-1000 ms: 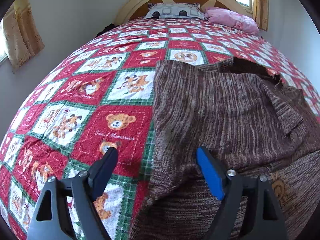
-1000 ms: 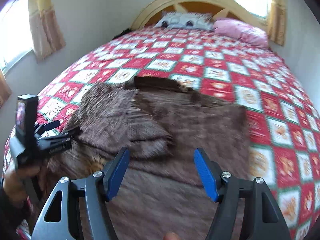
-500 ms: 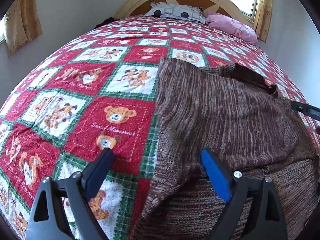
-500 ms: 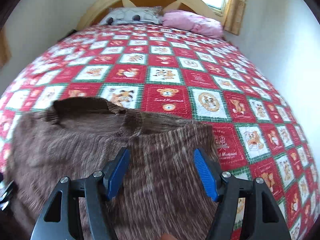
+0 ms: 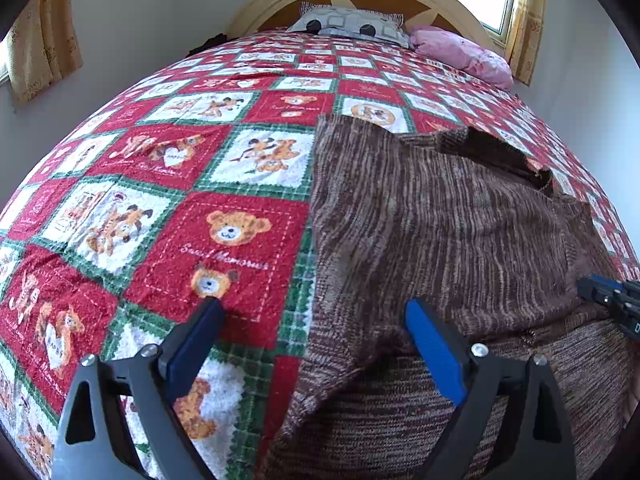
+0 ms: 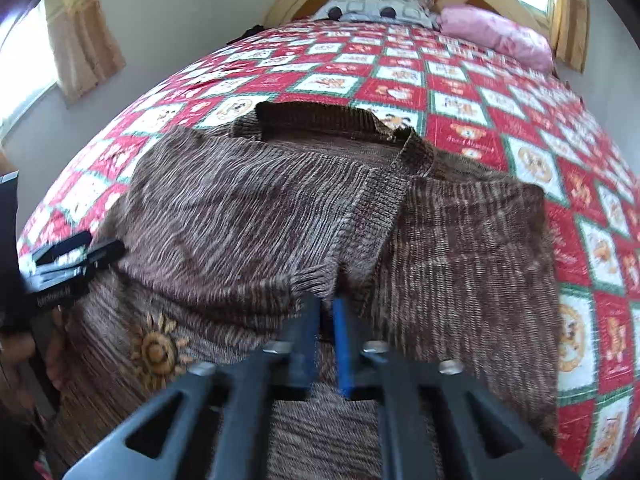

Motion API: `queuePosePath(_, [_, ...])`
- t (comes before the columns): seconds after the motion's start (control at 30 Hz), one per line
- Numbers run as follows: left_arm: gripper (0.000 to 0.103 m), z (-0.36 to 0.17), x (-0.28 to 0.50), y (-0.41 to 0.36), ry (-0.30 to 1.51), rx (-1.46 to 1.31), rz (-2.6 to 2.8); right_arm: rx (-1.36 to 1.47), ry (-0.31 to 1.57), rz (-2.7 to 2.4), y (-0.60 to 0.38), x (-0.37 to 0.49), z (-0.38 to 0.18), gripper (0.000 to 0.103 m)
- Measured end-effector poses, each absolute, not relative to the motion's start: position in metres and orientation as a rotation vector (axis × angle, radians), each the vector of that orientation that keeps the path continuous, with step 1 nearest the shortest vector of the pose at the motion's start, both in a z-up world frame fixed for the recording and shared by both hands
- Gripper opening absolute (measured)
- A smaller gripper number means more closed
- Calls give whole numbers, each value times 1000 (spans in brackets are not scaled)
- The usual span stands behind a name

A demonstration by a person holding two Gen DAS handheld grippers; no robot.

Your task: Fold small clothes

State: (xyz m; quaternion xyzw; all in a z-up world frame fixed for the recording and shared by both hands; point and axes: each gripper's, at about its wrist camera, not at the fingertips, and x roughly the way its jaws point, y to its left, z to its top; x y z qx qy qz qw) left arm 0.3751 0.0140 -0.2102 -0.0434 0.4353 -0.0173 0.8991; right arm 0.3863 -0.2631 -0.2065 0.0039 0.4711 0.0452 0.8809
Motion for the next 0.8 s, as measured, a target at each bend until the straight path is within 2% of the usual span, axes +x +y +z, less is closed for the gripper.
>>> queuePosePath(0.43, [99,-212,367,24,912,-101,5,-121,947,99,-254,360,-213,4])
queuePosePath(0.73, [101,-213,366,28,911,-108,-11,-104,968,116,-264,331,-216,5])
queuePosePath(0.8, [101,-210,366,31,909,-125,-25,-90,958,101,-268,323,-212,9])
